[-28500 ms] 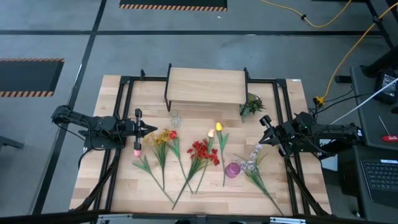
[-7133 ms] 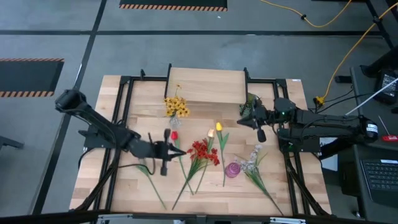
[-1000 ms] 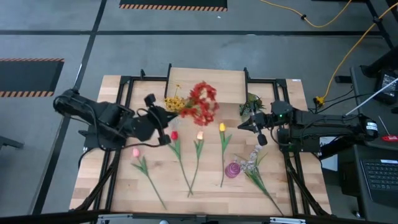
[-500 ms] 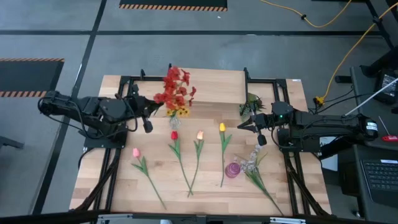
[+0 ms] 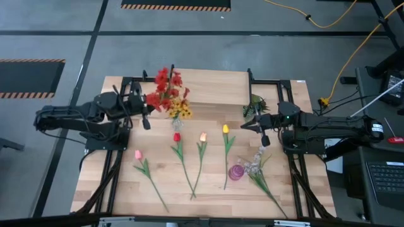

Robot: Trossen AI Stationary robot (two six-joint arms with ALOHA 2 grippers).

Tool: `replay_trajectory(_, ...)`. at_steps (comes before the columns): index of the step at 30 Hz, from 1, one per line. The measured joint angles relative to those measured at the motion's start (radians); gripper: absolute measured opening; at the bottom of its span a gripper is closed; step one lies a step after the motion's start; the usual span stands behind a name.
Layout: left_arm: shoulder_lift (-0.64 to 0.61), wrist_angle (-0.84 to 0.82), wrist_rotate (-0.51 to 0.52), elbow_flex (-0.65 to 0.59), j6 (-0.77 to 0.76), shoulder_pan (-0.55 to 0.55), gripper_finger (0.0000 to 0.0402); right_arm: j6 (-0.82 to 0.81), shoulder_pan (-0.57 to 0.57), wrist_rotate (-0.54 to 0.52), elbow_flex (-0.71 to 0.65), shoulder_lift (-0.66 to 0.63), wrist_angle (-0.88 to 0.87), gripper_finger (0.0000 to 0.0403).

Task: Pick and place flowers into a vace then onto a shelf
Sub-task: Put the red flowers into the transparent vase

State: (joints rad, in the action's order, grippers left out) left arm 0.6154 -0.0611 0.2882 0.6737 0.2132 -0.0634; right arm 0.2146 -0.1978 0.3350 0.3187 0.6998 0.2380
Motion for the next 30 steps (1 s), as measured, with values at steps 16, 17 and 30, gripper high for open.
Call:
replay_trajectory(16, -0.031, 0.335, -0.205, -0.247, -0.033, -0.184, 0.0006, 0.002, 0.000, 0.000, 0.001, 0.000, 0.042, 0.0018)
replay_trajectory(17, -0.031, 0.343, -0.205, -0.259, -0.045, -0.188, 0.0006, 0.002, 0.000, 0.000, 0.001, 0.000, 0.042, 0.0018)
replay_trajectory(30, -0.030, 0.402, -0.179, -0.306, -0.152, -0.194, 0.0006, 0.003, 0.000, 0.000, 0.001, 0.000, 0.042, 0.0018)
